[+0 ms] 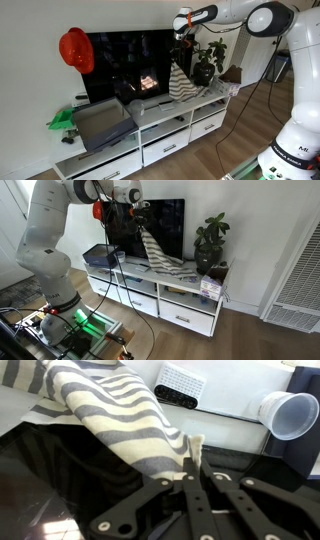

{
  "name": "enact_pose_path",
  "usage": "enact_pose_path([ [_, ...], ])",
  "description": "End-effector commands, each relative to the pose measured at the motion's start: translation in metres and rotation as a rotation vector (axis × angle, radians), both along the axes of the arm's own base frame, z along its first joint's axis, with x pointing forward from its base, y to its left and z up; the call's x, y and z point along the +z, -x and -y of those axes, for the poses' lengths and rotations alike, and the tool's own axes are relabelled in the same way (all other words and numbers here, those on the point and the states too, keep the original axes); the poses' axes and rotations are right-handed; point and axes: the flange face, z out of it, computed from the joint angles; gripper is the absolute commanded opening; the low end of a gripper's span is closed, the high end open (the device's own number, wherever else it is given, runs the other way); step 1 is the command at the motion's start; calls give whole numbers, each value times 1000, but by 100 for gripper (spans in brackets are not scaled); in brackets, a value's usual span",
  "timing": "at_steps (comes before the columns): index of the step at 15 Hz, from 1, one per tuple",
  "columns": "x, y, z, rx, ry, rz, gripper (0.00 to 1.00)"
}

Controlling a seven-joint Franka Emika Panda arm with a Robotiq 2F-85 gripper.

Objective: Unfold the cleaning cloth

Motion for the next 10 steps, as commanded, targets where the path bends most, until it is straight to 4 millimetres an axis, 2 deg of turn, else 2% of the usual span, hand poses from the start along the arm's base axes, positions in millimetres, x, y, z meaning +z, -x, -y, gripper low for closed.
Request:
enact_pose_path([
  [1,14,2,0,47,48,46,41],
  [4,38,4,22,24,39,83,62],
  [8,75,21,72,-17,33,111,90],
  [10,93,33,93,14,34,138,100],
])
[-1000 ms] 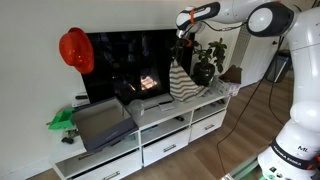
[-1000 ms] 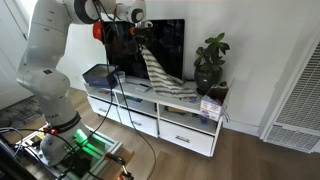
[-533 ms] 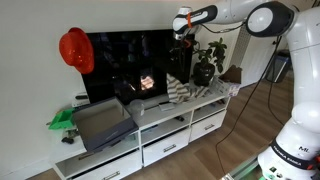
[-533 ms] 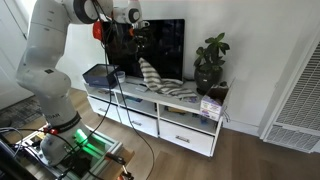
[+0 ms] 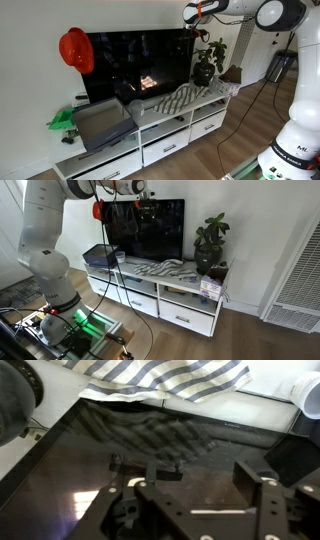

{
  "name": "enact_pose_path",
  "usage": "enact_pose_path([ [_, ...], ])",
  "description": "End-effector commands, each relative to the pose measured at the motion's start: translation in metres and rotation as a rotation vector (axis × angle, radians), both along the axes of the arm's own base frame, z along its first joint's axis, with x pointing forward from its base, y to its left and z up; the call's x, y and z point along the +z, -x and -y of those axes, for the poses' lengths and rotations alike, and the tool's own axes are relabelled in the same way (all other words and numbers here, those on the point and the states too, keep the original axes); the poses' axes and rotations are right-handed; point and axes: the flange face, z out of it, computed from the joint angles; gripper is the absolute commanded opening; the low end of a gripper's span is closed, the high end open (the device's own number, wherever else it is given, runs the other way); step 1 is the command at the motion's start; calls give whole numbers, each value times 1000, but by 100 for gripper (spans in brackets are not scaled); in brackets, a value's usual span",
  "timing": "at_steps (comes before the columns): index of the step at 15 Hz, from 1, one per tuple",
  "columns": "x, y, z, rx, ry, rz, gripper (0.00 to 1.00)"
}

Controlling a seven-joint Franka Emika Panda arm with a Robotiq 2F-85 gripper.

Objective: Unfold the cleaning cloth

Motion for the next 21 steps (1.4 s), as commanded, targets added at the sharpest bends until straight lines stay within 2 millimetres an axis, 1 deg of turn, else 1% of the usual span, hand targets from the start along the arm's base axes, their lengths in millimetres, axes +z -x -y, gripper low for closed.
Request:
enact_pose_path([
  [1,32,31,28,66,-2,17,100],
  [3,49,45,37,117,13,27,100],
  [7,88,75,45,183,36,62,100],
  [8,98,84,47,165,27,47,100],
  [10,109,101,54,123,-15,11,100],
  [12,117,119,65,61,-40,-37,100],
  [14,117,137,75,7,-53,-102,100],
  [15,114,144,81,-43,-26,-128,100],
  [16,114,150,83,-60,-36,-133,100],
  [17,117,129,82,-11,-29,-106,100],
  [19,114,137,87,-39,-37,-118,100],
  [21,113,140,87,-45,-39,-123,100],
])
